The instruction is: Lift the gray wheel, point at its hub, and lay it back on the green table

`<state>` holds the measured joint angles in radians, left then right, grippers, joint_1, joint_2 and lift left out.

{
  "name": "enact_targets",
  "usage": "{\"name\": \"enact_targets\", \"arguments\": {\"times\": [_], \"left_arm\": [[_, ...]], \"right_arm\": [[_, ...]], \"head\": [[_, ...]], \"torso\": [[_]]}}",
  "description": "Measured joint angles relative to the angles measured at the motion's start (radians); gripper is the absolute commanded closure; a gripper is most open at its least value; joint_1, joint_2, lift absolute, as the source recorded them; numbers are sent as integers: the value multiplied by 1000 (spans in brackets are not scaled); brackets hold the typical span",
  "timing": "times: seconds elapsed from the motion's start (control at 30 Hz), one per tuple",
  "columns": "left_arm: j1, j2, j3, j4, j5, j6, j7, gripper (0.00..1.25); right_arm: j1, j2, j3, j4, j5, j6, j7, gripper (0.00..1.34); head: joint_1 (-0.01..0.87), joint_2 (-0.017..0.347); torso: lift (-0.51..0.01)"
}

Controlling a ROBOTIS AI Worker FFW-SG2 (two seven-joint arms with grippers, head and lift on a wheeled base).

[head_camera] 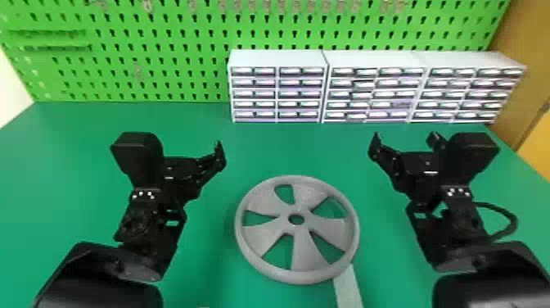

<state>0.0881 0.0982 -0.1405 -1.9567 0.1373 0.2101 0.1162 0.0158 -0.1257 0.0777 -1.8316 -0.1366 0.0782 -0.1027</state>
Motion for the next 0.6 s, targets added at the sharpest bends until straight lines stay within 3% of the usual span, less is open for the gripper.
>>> {"name": "enact_targets", "arguments": {"times": [0.23, 0.6], "left_arm": [[-65, 1, 22, 11, 0, -3, -47, -2], [-299, 7, 31, 63, -2, -104, -82, -2]], "right_arm": [[-57, -20, 4, 3, -4, 0, 0, 121], [-254, -38, -1, 19, 20, -42, 0, 114]], "head": [[692, 48], [692, 48]], "torso": [[-93], [-93]]}}
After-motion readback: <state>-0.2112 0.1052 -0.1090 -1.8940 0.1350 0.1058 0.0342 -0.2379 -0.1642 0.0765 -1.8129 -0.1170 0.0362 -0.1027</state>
